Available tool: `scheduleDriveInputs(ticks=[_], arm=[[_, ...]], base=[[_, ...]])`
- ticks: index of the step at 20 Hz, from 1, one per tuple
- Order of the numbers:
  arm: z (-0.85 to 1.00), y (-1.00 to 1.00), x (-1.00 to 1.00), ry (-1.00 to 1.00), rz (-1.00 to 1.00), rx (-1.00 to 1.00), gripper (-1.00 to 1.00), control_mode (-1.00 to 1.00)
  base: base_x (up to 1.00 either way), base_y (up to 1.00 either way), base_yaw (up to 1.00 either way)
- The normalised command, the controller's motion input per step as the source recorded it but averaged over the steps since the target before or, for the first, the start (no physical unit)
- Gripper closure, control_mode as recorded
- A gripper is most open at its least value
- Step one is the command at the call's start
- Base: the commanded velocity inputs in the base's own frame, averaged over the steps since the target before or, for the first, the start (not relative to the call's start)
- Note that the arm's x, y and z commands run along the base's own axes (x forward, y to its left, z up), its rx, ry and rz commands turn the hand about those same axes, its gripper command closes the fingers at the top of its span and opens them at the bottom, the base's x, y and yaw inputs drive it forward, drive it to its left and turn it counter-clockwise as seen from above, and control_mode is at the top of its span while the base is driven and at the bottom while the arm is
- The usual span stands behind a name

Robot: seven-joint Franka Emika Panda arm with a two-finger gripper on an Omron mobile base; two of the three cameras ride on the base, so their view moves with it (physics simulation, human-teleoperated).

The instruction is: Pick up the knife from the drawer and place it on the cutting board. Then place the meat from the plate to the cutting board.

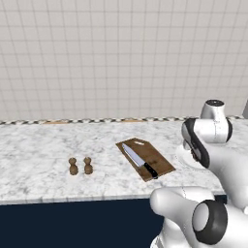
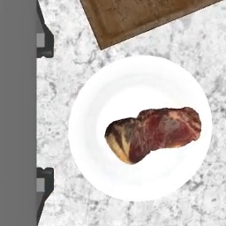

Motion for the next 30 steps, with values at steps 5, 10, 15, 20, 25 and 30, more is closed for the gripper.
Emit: scheduleDriveInputs(ticks=[5,10,15,20,25,30], arm=[[-0.09,-0.67,0.32,-0.11,-0.18,0.0,-1.0,-1.0],[-0.16,-0.09,0.25,-0.02,0.0,0.0,-1.0,-1.0],[-0.36,0.0,0.14,0.02,0.0,-0.01,-1.0,-1.0],[-0.33,-0.04,0.16,0.08,0.0,-0.02,-1.0,-1.0],[-0.15,-0.13,0.29,0.11,0.0,0.0,-1.0,-1.0],[-0.09,-0.23,0.18,0.17,0.0,0.0,-1.0,-1.0]], base=[[0.0,0.0,0.0],[0.0,0.0,0.0],[0.0,0.0,0.0],[0.0,0.0,0.0],[0.0,0.0,0.0],[0.0,0.0,0.0]])
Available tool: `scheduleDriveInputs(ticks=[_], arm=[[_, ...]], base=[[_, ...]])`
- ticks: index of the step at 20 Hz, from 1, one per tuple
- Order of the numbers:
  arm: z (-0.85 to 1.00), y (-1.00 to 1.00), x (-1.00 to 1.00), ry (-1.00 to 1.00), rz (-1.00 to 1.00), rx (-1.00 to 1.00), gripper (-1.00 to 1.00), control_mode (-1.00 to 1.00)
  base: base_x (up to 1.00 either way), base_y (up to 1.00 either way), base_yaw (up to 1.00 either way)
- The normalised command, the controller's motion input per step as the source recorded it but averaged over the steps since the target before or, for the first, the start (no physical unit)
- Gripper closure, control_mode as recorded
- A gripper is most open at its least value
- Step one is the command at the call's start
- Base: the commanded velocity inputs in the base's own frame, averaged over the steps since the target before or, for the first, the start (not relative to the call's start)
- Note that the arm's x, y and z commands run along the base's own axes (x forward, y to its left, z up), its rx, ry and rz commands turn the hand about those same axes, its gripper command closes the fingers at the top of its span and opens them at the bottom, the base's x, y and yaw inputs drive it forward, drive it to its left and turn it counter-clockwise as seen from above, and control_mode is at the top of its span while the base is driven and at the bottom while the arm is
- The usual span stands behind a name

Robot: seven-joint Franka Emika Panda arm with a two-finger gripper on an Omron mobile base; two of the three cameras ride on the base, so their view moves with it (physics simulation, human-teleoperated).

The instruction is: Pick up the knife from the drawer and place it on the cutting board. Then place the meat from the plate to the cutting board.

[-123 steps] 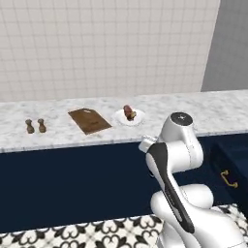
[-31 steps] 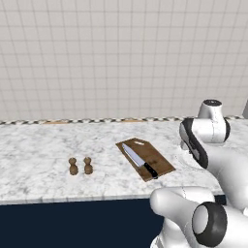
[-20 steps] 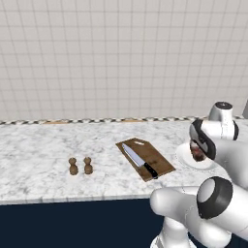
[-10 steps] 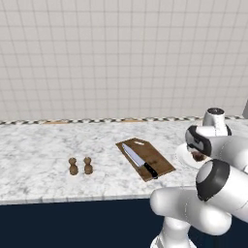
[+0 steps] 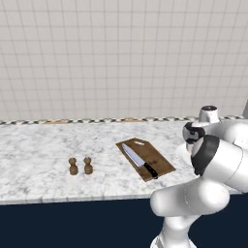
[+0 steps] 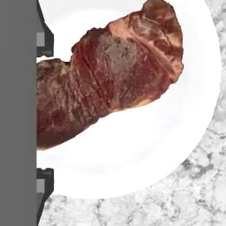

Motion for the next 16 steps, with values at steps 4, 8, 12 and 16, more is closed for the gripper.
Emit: scheduleDriveInputs(ticks=[4,8,12,16], arm=[[-0.03,-0.01,0.0,0.08,0.0,0.0,-1.0,-1.0],[-0.07,0.0,0.0,0.05,0.0,0.0,-1.0,-1.0],[0.0,0.04,-0.11,0.0,0.01,0.0,-1.0,-1.0],[-0.01,0.12,0.0,-0.01,0.0,0.0,-1.0,-1.0]], base=[[0.0,0.0,0.0],[0.0,0.0,0.0],[0.0,0.0,0.0],[0.0,0.0,0.0]])
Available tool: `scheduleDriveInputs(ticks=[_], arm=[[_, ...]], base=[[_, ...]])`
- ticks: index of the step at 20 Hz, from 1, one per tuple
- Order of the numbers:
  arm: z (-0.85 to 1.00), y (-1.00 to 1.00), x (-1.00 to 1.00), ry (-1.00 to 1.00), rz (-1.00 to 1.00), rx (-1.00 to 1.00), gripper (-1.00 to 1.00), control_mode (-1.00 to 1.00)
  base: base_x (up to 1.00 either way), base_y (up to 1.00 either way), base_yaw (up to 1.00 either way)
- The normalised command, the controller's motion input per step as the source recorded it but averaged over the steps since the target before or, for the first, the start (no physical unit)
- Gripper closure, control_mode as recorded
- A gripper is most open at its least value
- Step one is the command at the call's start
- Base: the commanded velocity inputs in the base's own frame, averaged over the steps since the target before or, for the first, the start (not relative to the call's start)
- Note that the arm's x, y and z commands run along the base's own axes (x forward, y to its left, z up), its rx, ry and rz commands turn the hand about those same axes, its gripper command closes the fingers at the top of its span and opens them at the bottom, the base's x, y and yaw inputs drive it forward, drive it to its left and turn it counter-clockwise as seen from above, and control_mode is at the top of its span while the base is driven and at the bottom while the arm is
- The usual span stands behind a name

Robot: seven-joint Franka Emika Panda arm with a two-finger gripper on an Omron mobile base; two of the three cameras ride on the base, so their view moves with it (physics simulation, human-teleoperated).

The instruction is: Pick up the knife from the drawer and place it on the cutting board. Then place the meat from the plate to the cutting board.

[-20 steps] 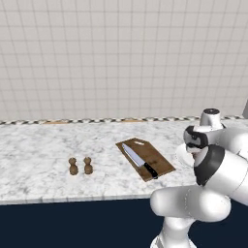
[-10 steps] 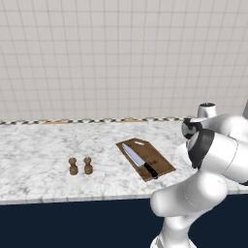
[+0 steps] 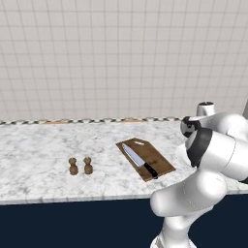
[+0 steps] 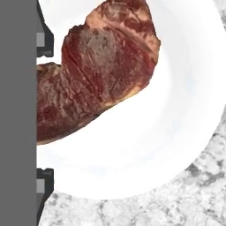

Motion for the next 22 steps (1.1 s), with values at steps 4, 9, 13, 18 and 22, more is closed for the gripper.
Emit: scheduleDriveInputs(ticks=[4,9,13,18,22], arm=[[-0.3,0.25,0.0,0.0,0.0,0.0,-1.0,-1.0],[-0.28,0.01,0.0,0.0,0.04,0.0,-1.0,-1.0],[-0.29,0.0,0.0,0.0,0.08,0.0,1.0,-1.0],[-0.07,0.02,0.0,0.0,0.02,0.0,1.0,-1.0],[0.19,0.22,-0.13,-0.03,0.0,0.07,1.0,-1.0]], base=[[0.0,0.0,0.0],[0.0,0.0,0.0],[0.0,0.0,0.0],[0.0,0.0,0.0],[0.0,0.0,0.0]])
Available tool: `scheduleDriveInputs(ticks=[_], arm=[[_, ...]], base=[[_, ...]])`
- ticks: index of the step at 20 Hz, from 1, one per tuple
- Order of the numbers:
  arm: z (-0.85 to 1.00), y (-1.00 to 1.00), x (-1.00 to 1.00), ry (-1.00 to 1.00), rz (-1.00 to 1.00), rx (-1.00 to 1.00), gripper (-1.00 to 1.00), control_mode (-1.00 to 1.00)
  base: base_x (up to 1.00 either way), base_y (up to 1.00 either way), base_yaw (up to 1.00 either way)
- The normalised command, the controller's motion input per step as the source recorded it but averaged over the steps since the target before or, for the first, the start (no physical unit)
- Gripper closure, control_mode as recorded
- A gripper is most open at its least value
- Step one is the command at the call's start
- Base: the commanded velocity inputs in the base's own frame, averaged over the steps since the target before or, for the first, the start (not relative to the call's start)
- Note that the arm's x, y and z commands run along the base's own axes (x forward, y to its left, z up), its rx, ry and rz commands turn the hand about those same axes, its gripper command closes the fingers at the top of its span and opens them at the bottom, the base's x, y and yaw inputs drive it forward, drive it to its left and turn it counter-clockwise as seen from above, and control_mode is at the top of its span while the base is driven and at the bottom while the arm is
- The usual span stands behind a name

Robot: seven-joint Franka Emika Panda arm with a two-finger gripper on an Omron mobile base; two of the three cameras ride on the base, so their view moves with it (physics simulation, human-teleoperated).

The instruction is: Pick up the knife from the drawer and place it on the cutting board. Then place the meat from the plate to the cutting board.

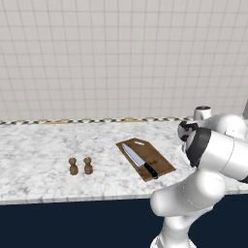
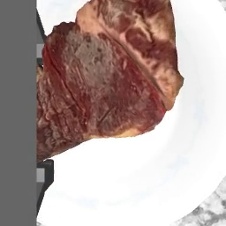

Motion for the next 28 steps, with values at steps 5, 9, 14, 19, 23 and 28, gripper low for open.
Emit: scheduleDriveInputs(ticks=[5,9,14,19,23,28], arm=[[0.66,0.77,-0.01,0.0,0.0,0.14,1.0,-1.0],[0.21,1.0,0.06,0.0,0.0,0.13,1.0,-1.0],[0.03,1.0,0.23,0.01,0.0,0.05,1.0,-1.0],[-0.1,0.73,0.1,0.03,0.0,-0.01,1.0,-1.0],[-0.47,0.24,0.22,0.02,0.01,-0.08,1.0,-1.0],[-0.44,0.1,0.48,0.0,0.0,-0.03,1.0,-1.0]], base=[[0.0,0.0,0.0],[0.0,0.0,0.0],[0.0,0.0,0.0],[0.0,0.0,0.0],[0.0,0.0,0.0],[0.0,0.0,0.0]])
